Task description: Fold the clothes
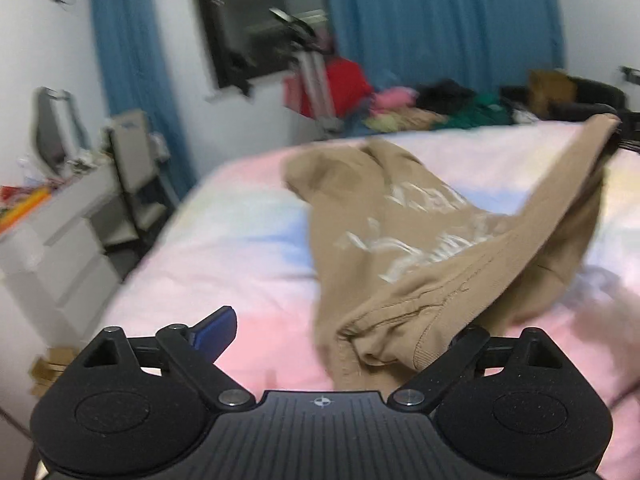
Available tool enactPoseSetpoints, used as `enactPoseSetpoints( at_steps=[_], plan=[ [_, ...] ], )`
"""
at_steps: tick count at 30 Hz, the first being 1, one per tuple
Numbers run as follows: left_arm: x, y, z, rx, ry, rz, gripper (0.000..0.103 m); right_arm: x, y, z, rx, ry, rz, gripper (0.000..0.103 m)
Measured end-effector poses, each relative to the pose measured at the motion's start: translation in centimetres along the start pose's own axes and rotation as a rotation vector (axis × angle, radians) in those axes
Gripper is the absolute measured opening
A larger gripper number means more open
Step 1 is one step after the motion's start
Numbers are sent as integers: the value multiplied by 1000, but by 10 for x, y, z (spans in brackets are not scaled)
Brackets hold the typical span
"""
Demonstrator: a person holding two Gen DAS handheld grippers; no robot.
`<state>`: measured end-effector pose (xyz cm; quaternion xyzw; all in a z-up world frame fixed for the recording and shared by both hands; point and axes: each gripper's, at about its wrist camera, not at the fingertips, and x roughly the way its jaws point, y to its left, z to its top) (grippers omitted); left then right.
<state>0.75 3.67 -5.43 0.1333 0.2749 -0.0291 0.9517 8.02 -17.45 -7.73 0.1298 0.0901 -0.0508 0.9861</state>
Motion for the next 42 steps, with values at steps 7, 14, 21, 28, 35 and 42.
enactPoseSetpoints(
  at_steps=[7,14,21,28,35,42],
  plan=[
    [-8,23,12,-78,-131,145,93,27,-1,-17,-104,140,-65,46],
    [-10,55,30,-237,-219,189,94,37,10,-41,-140,297,-38,48],
    [-48,72,47,-317,-390,155,93,-6,29,30,16,-66,-39,49],
    [-127,122,147,-354,-602,161,93,-56,87,182,28,-268,57,49],
    [-250,175,268,-349,-814,157,97,-144,118,313,-29,-477,119,50],
    [-346,199,363,-368,-902,116,99,-203,123,390,-71,-537,138,50]
  ],
)
